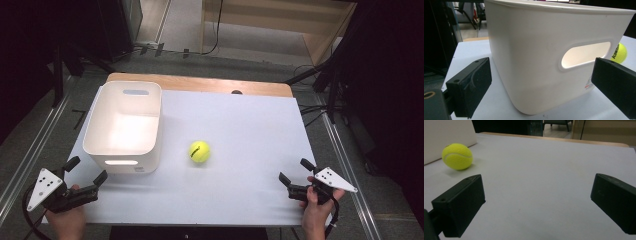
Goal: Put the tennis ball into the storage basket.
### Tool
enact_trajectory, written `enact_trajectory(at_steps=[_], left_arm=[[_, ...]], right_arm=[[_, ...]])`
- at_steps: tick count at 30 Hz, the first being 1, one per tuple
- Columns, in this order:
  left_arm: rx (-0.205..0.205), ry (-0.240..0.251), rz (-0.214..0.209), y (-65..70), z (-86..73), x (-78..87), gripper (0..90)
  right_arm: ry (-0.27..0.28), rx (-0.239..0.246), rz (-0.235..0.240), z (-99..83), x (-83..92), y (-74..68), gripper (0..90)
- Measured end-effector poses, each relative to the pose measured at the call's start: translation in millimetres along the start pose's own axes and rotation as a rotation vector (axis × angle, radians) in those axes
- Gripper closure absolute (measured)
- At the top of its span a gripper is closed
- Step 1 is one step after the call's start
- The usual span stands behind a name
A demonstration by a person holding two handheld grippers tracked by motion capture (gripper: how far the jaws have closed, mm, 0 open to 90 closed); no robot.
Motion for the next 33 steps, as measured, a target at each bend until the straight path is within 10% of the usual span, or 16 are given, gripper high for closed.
enact_trajectory(at_steps=[33], left_arm=[[-0.005, -0.007, 0.005, 4.1, -1.6, -1.7, 2.9]], right_arm=[[-0.149, 0.073, 0.075, 24.0, -20.4, -42.1, 0.0]])
Point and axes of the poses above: each handheld gripper's, and its own axes: x roughly backward along the jaws, z roughly out of its top, y roughly to its right, the point moved 2 cm from there along -x, roughly forward along the jaws, and after that the axes turned 8 degrees about -x, right-handed, at the moved point
